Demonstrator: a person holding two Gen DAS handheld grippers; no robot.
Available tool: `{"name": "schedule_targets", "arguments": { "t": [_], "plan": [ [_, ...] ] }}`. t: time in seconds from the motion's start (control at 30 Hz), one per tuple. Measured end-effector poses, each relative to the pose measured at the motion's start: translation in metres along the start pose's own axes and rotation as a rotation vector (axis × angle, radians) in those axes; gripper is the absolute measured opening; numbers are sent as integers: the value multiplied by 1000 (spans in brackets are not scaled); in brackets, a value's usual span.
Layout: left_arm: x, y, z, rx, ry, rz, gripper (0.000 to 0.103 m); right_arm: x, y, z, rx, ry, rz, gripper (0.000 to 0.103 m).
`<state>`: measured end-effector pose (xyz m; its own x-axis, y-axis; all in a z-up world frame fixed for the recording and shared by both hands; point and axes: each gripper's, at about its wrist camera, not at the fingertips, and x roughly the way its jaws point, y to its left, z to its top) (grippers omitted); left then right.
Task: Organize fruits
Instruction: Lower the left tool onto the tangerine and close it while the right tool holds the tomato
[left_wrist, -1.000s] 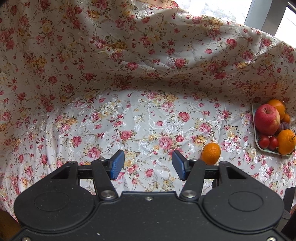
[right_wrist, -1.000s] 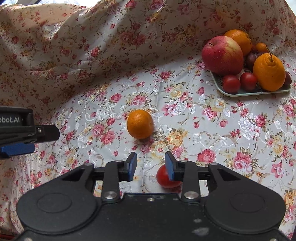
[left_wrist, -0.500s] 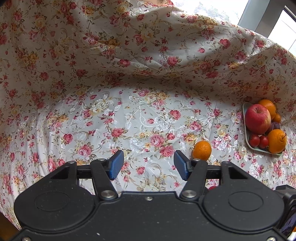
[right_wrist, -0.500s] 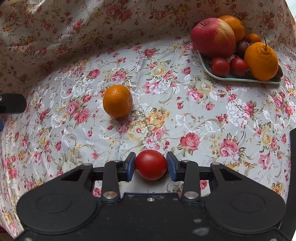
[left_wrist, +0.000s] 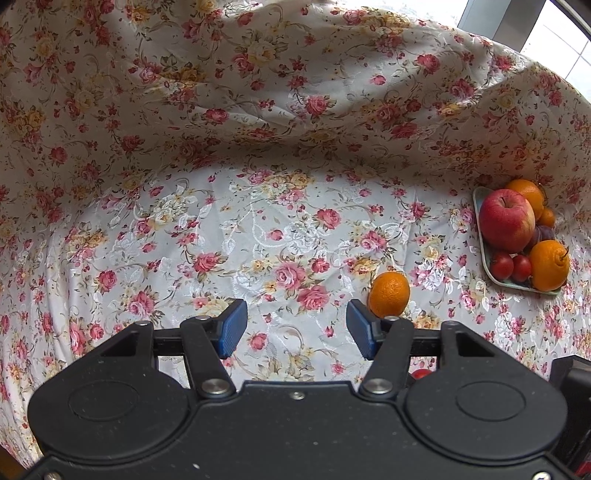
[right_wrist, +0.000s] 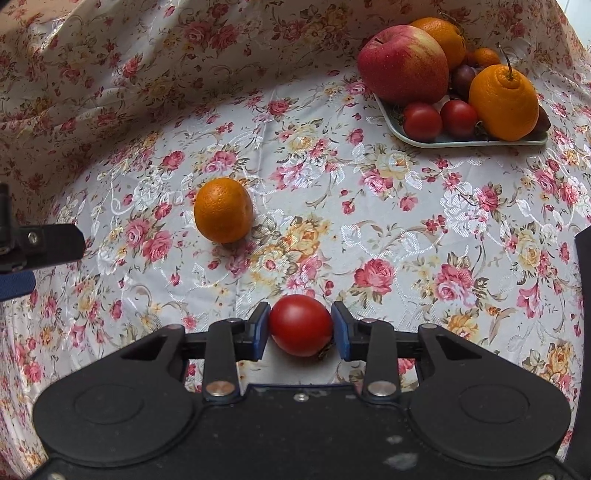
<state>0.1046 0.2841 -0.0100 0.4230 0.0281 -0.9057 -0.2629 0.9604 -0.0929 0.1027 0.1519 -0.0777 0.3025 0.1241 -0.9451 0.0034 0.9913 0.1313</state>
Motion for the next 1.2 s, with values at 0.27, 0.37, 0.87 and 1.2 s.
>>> {"name": "schedule_targets", "arguments": {
  "t": [0.27,0.37,0.87,1.2],
  "plan": [
    [21,-32,2,56,-14,-6,63,-8,-19,3,57,66,1,36],
    [27,-46,2,93,-10,-12,63,-12,-28,3,62,62,-21,36],
    [55,-80,-7,188,55,54,64,-14,-62,-5,142,77,-23,37],
    [71,-67,-5,182,87,51,66,-16,-64,-6,185,90,16,37]
  ]
}}
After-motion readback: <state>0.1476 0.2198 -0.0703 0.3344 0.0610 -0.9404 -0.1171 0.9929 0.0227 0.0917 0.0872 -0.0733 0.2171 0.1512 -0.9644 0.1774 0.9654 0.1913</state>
